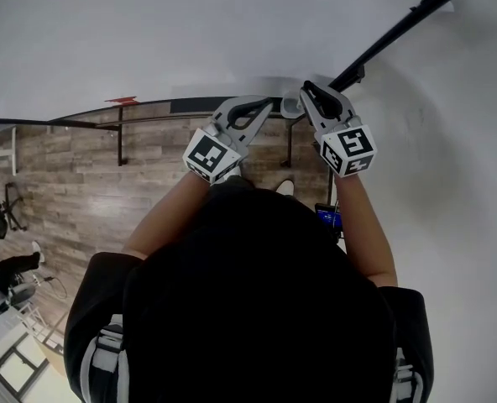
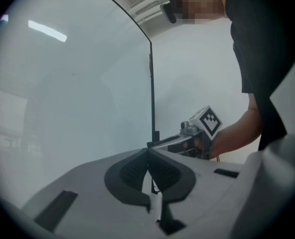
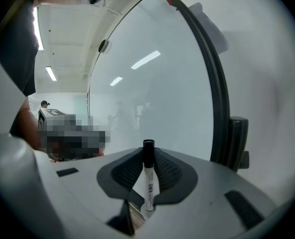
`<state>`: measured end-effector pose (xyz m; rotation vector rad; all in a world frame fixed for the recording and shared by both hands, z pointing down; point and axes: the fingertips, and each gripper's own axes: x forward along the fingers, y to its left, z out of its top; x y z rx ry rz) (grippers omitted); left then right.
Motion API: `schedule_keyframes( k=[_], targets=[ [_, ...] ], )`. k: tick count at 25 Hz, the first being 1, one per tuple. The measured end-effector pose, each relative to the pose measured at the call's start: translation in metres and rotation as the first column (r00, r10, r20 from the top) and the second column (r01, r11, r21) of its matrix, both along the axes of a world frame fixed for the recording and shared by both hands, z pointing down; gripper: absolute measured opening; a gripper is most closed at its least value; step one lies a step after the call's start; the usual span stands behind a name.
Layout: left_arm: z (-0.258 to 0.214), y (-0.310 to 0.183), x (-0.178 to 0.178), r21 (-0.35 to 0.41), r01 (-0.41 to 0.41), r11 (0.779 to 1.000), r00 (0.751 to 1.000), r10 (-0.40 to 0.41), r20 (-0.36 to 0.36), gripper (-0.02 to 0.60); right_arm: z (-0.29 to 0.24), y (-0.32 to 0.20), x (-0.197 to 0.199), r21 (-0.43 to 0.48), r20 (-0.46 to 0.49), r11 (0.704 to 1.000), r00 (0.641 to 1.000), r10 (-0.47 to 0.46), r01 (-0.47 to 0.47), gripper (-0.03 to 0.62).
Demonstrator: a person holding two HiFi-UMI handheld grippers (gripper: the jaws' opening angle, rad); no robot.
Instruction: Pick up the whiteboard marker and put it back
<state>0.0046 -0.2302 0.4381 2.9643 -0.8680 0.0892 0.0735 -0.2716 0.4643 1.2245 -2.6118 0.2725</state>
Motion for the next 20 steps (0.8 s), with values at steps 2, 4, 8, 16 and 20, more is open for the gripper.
schedule_keyframes(
  k=[2,4,8,16,20],
  targets=[
    [0.004,-0.004,-0.001,-0.005,-0.005,1.0,1.0,0.005,-0.001,0.003,0.01,-0.005,-0.002,-0.011,-0.01,1.0,1.0,0.002,-0.002,0.065],
    [0.006,-0.007,-0.002,-0.013,-0.005,1.0,1.0,0.005,-0.006,0.003,0.023,-0.008,-0.003,-0.03,-0.025,1.0,1.0,0.005,-0.005,0.065],
    [0.008,-0.013,-0.003,0.0,-0.001,1.0,1.0,0.001,0.011,0.003,0.049,-0.012,-0.005,-0.076,-0.053,0.997,0.999,0.001,-0.005,0.064],
    [0.016,-0.019,-0.004,-0.014,-0.004,1.0,1.0,0.004,0.01,0.003,0.091,-0.019,-0.005,-0.144,-0.095,0.99,0.995,-0.011,-0.003,0.065],
    [0.018,-0.021,-0.011,-0.024,0.003,1.0,1.0,-0.002,0.023,0.003,0.109,-0.021,-0.003,-0.174,-0.108,0.985,0.994,-0.01,-0.009,0.065]
  ],
)
